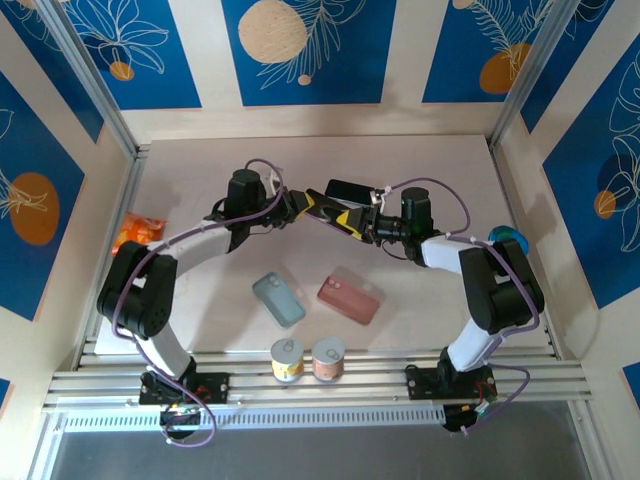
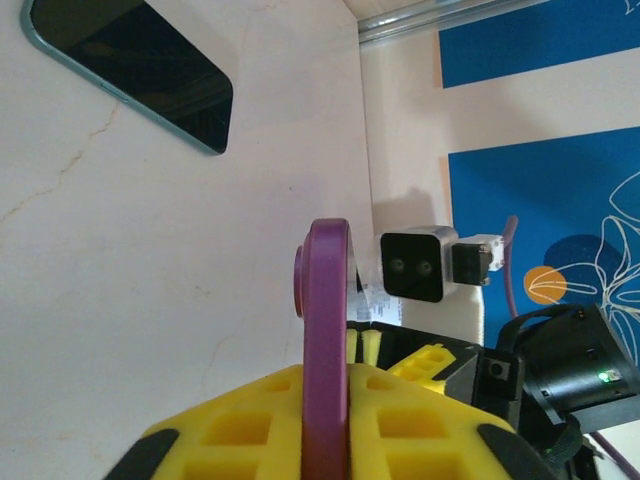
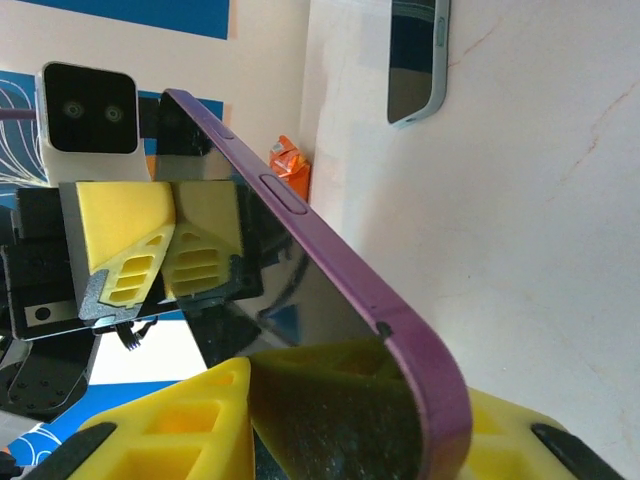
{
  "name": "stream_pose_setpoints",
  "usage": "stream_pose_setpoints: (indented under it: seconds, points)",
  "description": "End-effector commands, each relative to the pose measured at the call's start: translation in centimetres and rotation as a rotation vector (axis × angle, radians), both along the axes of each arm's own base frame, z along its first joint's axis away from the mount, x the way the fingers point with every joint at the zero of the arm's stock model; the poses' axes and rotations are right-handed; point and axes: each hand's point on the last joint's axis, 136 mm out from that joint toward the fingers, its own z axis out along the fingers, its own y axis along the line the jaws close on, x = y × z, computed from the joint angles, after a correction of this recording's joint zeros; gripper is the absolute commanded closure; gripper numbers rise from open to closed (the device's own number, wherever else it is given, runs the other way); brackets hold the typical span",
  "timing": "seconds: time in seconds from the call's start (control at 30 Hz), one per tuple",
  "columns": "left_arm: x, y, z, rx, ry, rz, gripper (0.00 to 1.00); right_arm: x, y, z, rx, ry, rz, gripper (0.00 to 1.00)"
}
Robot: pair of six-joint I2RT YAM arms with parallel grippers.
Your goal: Put the phone into the phone case
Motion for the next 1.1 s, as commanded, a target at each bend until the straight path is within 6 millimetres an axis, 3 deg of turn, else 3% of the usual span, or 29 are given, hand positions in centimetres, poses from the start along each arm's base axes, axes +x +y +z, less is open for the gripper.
stream_pose_setpoints:
  seconds: [0.0, 0.17, 0.63, 0.73, 1.07]
  points:
    - [-1.2, -0.4, -0.4, 0.047, -0.013, -0.035, 0.78, -1.1, 0.7, 1.9, -0.02, -0.106, 0.039, 0.88]
    - [-1.2, -0.1, -1.2, 0.08, -0.009, -0.031, 0.72, -1.8, 0.3, 2.7, -0.039, -0.119, 0.03, 1.0]
    - [-1.4, 0.4, -2.4, 0.123, -0.002, -0.026, 0.64, -3.7, -0.9, 4.5, -0.076, -0.148, 0.015, 1.0]
    - [-1.4, 0.6, -2.6, 0.133, -0.002, -0.019, 0.56, -4.1, -1.1, 4.8, -0.083, -0.154, 0.016, 1.0]
    - [-1.7, 0.8, -3.2, 0.144, -0.004, -0.019, 0.52, -5.2, -2.0, 4.9, -0.1, -0.15, 0.002, 1.0]
